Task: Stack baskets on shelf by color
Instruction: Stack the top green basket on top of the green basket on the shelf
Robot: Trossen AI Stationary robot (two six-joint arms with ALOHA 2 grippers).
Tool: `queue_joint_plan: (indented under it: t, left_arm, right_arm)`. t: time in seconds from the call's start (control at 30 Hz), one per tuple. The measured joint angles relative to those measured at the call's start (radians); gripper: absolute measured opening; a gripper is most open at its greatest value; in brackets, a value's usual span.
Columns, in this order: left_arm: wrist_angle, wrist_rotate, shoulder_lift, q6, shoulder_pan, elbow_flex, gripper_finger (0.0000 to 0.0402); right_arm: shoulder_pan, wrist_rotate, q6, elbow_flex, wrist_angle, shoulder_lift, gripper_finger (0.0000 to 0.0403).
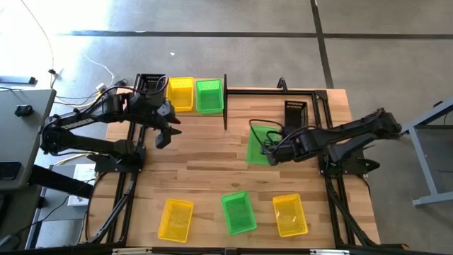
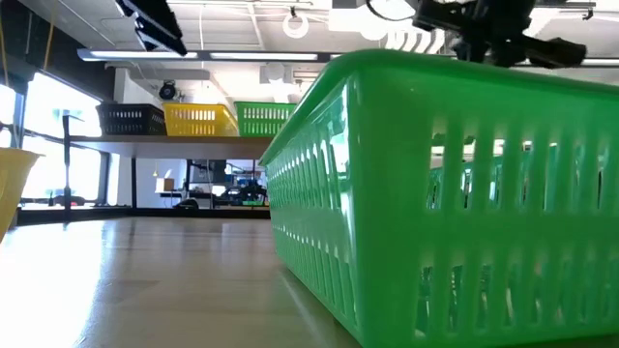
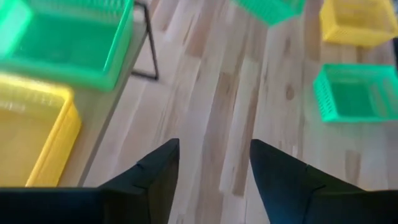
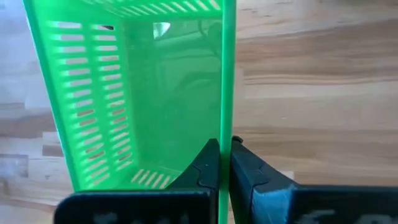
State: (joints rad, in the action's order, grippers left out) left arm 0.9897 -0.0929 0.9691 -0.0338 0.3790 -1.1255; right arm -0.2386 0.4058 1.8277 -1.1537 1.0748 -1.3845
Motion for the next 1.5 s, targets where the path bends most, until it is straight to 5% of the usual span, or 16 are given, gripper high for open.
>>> queue_joint_plan:
  t: [0.47,0.83,1.5]
  left_arm:
    - [-0.174,0.082,0.012,0.141,-0.267,0.0,0.0186]
    - [-0.18,0.212,0.134,0.12,-0.457,0.0,0.0186]
    - [-0.184,0.455,0.283,0.116,-0.626,0.0,0.0186]
  right_arm:
    - [0.003,0.078,-0.109,-0.289,0.002,-0.312,0.0]
    - [0.023,0.145,-0.18,-0.53,0.004,-0.511,0.0]
    - [0.078,0.188,-0.265,-0.614,-0.223,-0.569,0.0]
